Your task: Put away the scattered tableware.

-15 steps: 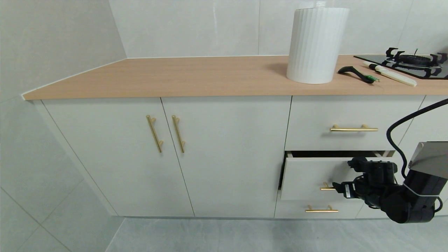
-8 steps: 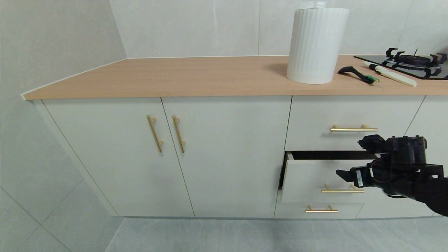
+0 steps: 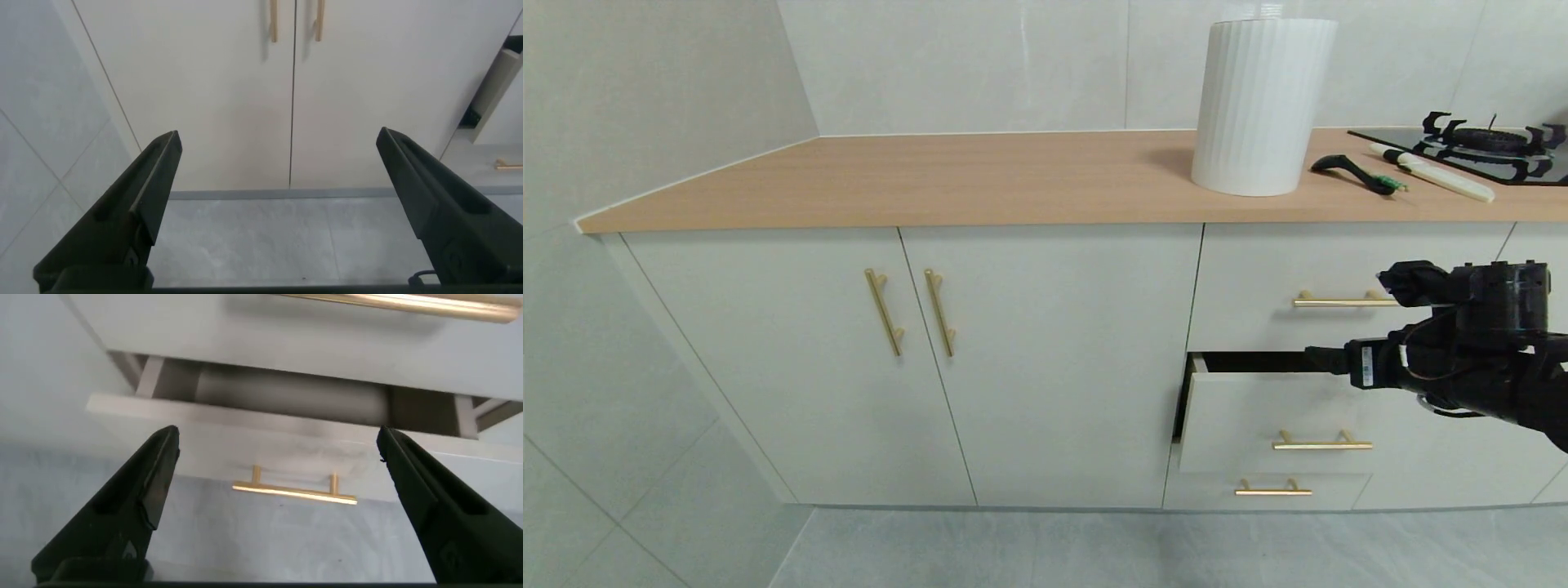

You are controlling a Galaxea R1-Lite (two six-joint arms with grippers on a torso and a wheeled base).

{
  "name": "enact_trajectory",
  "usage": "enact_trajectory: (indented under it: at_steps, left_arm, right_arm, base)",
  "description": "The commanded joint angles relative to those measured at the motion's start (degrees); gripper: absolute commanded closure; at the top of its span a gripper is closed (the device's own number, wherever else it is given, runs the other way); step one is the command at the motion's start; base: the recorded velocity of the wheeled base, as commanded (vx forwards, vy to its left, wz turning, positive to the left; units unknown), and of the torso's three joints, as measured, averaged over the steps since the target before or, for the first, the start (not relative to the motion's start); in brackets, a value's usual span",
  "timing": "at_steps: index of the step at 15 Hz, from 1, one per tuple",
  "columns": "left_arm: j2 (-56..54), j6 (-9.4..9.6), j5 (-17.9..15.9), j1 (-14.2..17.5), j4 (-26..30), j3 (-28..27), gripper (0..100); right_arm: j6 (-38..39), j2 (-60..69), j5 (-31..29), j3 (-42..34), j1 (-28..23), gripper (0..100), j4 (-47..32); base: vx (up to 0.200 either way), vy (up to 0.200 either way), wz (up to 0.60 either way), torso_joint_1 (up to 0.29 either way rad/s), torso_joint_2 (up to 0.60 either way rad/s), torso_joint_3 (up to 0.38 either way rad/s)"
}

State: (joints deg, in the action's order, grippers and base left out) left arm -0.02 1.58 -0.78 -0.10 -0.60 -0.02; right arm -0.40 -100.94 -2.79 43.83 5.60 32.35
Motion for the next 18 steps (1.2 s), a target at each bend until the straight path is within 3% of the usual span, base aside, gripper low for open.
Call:
enact_trajectory:
  at_steps: [1,7,10,18]
  left_arm:
    - [0.02,0.00,-0.01,0.01,-0.02,0.02,0]
    - [0.02,0.00,-0.01,0.01,-0.02,-0.06,0]
    - [0.02,0.00,-0.01,0.01,-0.02,0.02,0]
    - [0.02,0.00,-0.01,0.01,-0.02,-0.06,0]
  right_arm:
    - [2.69,-6.64,-0.11,3.20,-0.76,0,0.25]
    - [2.95,-16.22,-2.66,4.51,-1.38,0,8.95]
    - [3.13,-19.56,-6.61,6.89,-1.38,0,9.75]
    - [4.53,-20.61,-6.79,7.24,-1.38,0,9.75]
  base:
    - [0.000,0.000,0.00,0.000,0.00,0.000]
    - [0.000,0.000,0.00,0.000,0.00,0.000]
    - [0.000,0.000,0.00,0.000,0.00,0.000]
    - [0.000,0.000,0.00,0.000,0.00,0.000]
